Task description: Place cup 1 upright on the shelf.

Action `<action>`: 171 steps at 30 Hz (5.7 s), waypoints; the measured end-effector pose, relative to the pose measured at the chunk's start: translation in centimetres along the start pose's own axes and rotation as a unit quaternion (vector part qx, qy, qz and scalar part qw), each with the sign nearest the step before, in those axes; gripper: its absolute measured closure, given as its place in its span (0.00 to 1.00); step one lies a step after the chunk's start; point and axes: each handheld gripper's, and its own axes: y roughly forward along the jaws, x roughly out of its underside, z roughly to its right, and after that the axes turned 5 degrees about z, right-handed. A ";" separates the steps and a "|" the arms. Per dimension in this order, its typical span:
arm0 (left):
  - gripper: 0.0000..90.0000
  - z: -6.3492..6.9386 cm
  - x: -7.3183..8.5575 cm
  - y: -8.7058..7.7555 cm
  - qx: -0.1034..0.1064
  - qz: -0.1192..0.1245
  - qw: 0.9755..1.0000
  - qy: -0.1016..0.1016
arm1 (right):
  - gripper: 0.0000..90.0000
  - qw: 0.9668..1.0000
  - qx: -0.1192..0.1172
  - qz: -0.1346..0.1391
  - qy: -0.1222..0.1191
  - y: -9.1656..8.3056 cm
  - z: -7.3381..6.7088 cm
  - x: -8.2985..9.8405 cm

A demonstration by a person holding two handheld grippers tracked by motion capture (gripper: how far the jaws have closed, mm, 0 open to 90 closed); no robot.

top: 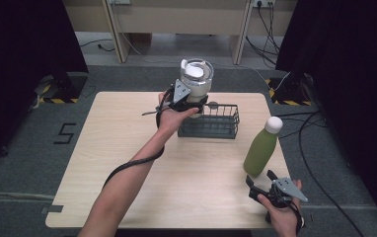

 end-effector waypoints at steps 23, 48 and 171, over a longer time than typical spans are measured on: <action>0.11 0.0 0.5 0.8 -0.005 -0.006 1.000 -0.007 | 0.17 1.000 -0.001 -0.002 -0.001 0.0 0.0 0.1; 0.11 0.4 1.2 0.2 -0.003 -0.014 1.000 -0.007 | 0.17 1.000 -0.005 -0.003 -0.002 0.1 -0.3 0.1; 0.00 1.7 3.4 -3.1 -0.019 -0.022 0.999 -0.026 | 0.17 1.000 -0.011 -0.006 -0.007 0.3 -0.5 0.1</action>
